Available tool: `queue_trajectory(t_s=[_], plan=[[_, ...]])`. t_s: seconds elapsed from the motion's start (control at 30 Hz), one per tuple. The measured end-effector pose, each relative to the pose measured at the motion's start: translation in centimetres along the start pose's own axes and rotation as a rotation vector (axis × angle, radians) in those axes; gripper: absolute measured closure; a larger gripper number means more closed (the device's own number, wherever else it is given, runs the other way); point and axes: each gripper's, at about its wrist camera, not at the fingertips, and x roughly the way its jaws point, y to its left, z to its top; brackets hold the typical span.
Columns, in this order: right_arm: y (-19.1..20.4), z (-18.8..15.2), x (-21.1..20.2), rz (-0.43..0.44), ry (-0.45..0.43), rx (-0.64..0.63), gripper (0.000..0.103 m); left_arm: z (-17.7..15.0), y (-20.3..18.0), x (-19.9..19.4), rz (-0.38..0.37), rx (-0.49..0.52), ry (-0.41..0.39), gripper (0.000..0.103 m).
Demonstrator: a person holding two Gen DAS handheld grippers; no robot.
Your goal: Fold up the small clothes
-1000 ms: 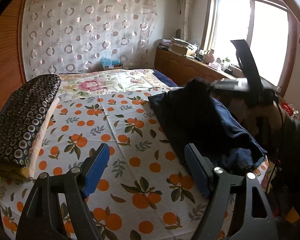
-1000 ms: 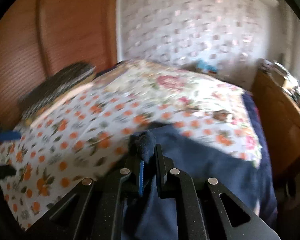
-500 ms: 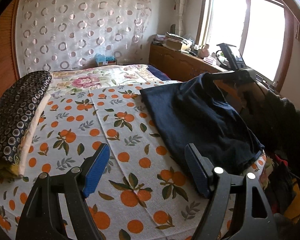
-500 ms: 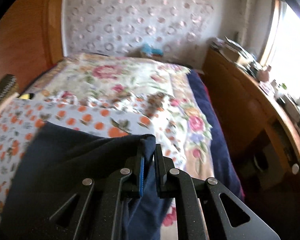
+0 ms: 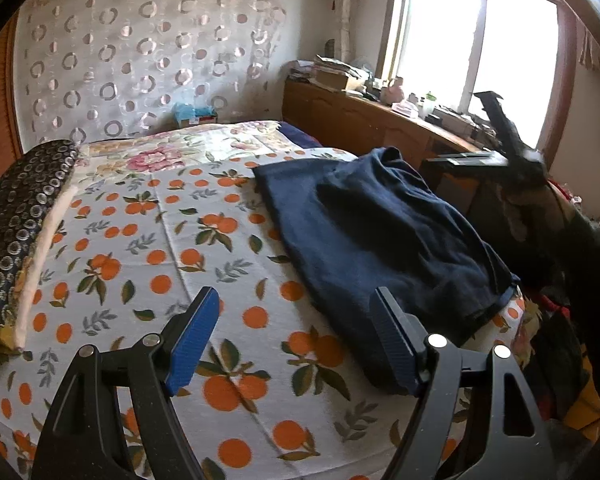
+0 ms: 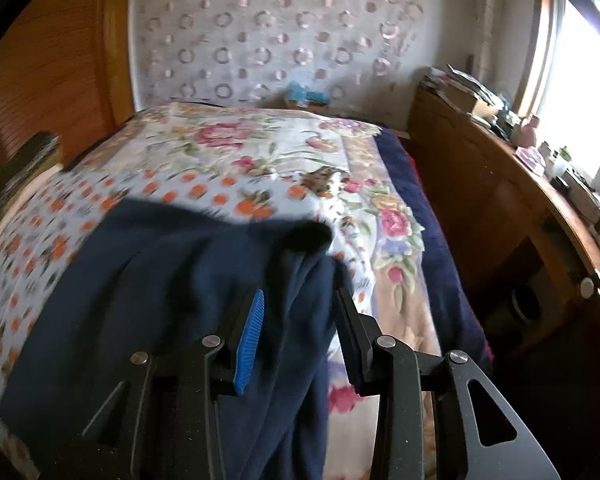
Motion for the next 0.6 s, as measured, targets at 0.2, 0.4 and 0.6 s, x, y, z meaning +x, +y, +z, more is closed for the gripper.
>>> queue_trajectory(t_s=[0.2, 0.4, 0.6], plan=[[1.7, -5.8, -3.1, 0.071, -0.005, 0.009, 0.065, -0.3, -1.7, 0.9, -0.030, 0.030, 0.025, 0.025], [3.1, -9.4, -5.6, 0.113, -0.015, -0.003, 0.066, -0.7, -2.6, 1.4, -0.041, 0.045, 0.046, 0.025], [3.1, -12.0, -6.7, 0.077, 0.010, 0.002, 0.066, -0.9, -3.0, 1.8, -0.045, 0.052, 0.062, 0.025]])
